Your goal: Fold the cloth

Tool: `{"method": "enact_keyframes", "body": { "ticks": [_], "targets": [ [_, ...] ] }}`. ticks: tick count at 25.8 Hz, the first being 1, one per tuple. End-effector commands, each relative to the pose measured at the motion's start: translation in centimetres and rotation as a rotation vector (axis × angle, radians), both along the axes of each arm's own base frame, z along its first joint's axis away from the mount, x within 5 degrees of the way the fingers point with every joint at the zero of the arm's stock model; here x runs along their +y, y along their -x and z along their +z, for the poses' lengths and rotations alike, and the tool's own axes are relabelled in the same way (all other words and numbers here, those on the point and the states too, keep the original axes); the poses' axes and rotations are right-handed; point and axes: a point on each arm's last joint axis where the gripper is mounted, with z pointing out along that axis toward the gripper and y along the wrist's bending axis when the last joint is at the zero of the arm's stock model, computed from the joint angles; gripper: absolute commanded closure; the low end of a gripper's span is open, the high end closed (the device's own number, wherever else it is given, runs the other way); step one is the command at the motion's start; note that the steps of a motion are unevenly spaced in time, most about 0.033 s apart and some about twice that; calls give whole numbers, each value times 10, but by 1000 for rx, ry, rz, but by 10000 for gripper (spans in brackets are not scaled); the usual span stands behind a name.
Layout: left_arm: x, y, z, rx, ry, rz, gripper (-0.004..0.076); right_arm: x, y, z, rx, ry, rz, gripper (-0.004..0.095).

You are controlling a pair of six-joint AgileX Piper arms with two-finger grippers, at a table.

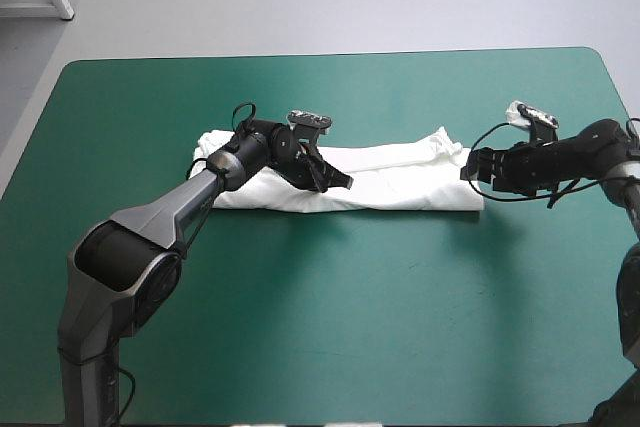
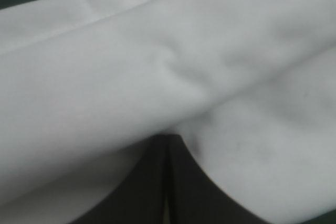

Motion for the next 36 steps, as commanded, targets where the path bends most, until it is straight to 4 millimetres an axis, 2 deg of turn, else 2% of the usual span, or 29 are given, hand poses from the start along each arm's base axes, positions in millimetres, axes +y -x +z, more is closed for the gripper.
{"method": "enact_keyframes", "body": {
  "ticks": [1, 9, 11, 13, 16, 17, 23, 26, 30, 36],
  "targets": [
    [-6, 4, 25, -54, 60, 5, 732, 2, -10, 4, -55, -93, -10, 252],
    [-7, 5, 25, -47, 61, 2, 732, 10, -17, -23, 13, -129, 46, 252],
    [-7, 5, 25, -47, 61, 2, 732, 21, -17, -25, 14, -106, 79, 293],
    [-7, 6, 25, -40, 60, 4, 732, 34, -19, -26, -10, -77, 95, 479],
    [-7, 6, 25, -31, 57, 3, 732, 42, -25, -23, -60, -48, 82, 924],
    [-7, 6, 25, -32, 55, 3, 732, 42, -26, -20, -70, -49, 81, 917],
    [-7, 7, 25, -28, 62, 5, 732, 43, -23, 39, -221, -50, 84, 923],
    [-8, 7, 25, -23, 70, 8, 732, 47, -14, 89, -324, -84, 107, 923],
    [-10, 8, 26, -9, 106, 16, 732, 60, -4, 135, -430, -119, 143, 923],
    [-20, 12, 28, -13, 148, 5, 732, 87, 4, 184, -546, -159, 207, 923]
  ]
}}
